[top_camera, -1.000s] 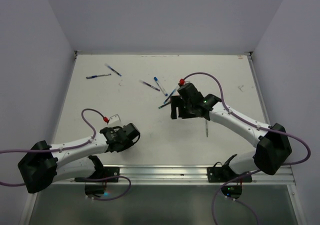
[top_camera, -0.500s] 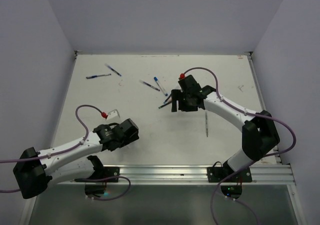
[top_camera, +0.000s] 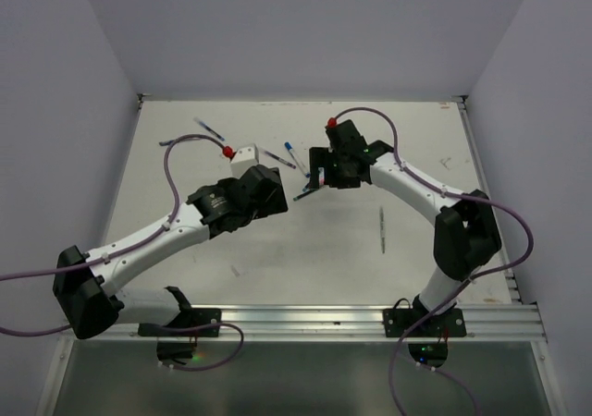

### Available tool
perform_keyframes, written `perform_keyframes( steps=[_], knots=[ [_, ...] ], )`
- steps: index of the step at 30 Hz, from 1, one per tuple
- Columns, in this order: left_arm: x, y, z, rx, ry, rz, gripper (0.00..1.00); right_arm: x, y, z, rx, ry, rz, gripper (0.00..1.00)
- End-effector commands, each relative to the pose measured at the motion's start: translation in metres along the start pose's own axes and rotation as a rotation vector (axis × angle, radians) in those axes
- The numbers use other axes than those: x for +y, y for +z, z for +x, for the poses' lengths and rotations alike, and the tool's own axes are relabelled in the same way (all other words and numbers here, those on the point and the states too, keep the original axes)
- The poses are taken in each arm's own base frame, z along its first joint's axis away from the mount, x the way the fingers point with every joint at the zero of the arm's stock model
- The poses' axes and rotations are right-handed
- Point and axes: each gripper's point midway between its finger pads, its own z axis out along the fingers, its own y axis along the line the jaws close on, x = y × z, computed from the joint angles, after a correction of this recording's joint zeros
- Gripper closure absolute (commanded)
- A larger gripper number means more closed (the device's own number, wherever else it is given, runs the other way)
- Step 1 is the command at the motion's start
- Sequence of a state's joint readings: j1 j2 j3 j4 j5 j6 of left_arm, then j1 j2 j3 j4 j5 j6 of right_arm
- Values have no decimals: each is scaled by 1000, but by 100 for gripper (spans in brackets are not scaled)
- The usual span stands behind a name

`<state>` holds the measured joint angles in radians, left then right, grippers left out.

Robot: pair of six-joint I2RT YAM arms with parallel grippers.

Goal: Open the pen caps

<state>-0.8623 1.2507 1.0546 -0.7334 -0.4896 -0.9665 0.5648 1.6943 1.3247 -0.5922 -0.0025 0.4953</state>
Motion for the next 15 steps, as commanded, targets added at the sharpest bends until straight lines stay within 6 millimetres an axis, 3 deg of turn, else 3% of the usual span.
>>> perform_keyframes(
  steps=[1,2,4,5,6,15],
  knots=[
    [-13,-9,-45,-116,30,5,4,17,-5,-34,-54,-78,-48,11],
    [-13,-12,-46,-121,23,16,5,15,7,-34,-37,-87,-33,11],
    [-10,-12,-41,-120,5,32,6,23,13,-52,-61,-113,-40,10],
    [-9,-14,-40,-122,-3,43,6,23,27,-50,-31,-119,-32,11],
    [-9,-19,-41,-133,-21,70,6,31,28,-66,-62,-127,-48,12],
    [24,-25,-4,-94,-64,121,8,59,90,-99,-88,-271,-133,29]
  ],
)
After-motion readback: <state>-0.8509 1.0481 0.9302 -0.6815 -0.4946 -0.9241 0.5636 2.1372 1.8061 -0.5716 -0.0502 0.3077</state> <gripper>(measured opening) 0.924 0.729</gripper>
